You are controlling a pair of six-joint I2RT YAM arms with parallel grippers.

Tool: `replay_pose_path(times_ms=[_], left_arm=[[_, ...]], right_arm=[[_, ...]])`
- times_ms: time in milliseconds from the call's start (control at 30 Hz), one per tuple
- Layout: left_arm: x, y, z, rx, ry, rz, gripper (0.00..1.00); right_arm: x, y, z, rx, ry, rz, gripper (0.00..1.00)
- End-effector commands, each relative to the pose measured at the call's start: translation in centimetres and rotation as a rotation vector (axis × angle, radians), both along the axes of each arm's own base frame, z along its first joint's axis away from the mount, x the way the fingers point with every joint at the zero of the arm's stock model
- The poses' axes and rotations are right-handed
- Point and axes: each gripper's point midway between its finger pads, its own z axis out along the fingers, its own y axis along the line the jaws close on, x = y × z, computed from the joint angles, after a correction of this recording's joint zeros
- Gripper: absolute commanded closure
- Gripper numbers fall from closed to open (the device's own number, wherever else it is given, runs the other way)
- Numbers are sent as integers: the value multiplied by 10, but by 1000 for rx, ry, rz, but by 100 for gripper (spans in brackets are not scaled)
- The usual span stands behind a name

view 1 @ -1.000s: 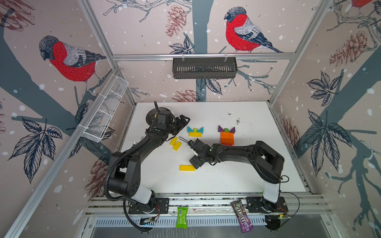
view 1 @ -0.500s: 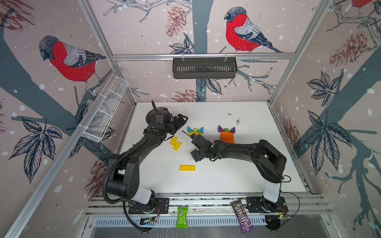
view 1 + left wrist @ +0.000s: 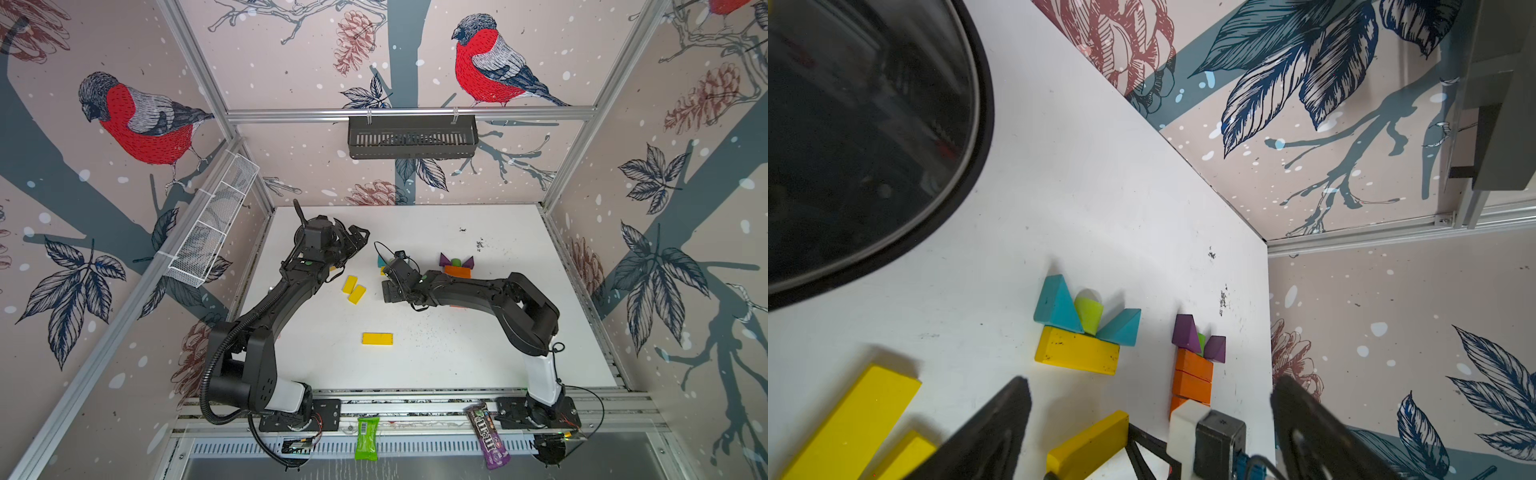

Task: Assemble a carrot with building blocks
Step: Assemble the building block at the center of the board.

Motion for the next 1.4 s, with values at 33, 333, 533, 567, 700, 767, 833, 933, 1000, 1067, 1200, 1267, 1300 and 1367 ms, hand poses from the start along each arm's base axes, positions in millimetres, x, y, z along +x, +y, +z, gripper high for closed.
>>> replay_pose_path(times_ms=[33, 333, 533, 567, 700, 767, 833, 933, 1000, 1067, 1200, 1267, 1300, 1367], left_arm=[[2, 4, 9, -6, -26, 9, 9], [5, 21, 18, -8, -45, 69, 9], [6, 22, 16, -17, -41, 66, 9], [6, 21, 17, -20, -41, 63, 9], [6, 21, 17, -21, -43, 63, 9], [6, 20, 16, -23, -40, 61, 9], [6, 20, 17, -27, -41, 57, 9], [6, 19, 17, -29, -41, 57, 9], [6, 20, 17, -30, -42, 57, 9], [6, 20, 17, -29, -41, 57, 9], [6, 20, 16, -31, -38, 56, 9], [6, 19, 16, -36, -36, 53, 9], [6, 19, 16, -37, -38, 53, 9], [6, 19, 15, -35, -35, 54, 9]], right_arm=[[8, 3, -4, 35, -6, -74, 24], [22, 5, -13, 34, -12, -112, 21], [24, 8, -20, 49, 7, -119, 18], [23, 10, -21, 53, 7, -112, 18], [19, 12, -24, 48, 13, -111, 18], [17, 13, -25, 51, 12, -106, 18], [16, 13, -28, 40, 21, -107, 17], [15, 14, -30, 36, 26, -107, 16], [15, 14, -29, 32, 26, -105, 15], [15, 13, -29, 31, 27, -113, 13], [12, 12, -27, 23, 25, -116, 12], [11, 12, -24, 31, 25, -115, 11], [10, 12, -23, 32, 26, -114, 10], [9, 13, -18, 33, 18, -113, 8]])
